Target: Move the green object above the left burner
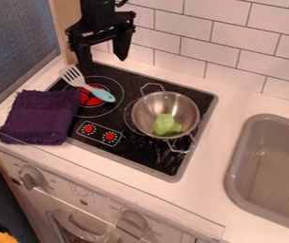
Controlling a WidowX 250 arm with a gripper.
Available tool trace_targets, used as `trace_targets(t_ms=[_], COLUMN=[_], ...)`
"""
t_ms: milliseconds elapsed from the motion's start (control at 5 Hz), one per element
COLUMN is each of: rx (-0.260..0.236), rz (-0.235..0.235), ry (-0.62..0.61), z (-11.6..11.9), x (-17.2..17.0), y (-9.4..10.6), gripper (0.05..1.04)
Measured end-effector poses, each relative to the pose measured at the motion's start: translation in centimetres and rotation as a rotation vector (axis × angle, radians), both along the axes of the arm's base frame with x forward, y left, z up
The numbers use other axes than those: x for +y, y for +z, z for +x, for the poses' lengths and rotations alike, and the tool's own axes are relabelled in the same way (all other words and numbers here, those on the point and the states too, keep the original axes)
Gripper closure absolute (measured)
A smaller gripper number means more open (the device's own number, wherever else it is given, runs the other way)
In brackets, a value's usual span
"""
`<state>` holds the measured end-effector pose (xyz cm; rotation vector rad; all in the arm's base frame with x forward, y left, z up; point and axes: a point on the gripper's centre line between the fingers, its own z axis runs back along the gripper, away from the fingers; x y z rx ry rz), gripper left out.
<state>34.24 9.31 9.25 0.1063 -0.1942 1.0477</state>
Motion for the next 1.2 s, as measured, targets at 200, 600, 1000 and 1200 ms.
trace_targets(t_ms=[200,600,1000,1200], rx=[0.033,0.088,0.023,0.038], rz=[-0.007,0.001,-0.054,-0.081], ry=[0.007,-0.058,-0.175,-0.235], z=[-0.3,-0.4,-1.0,-0.9], x=[-0.2,-4.4,-9.7,-11.3], y=[-1.0,-1.2,-3.2,-5.7], gripper=[0.083,0.083,0.083,0.083])
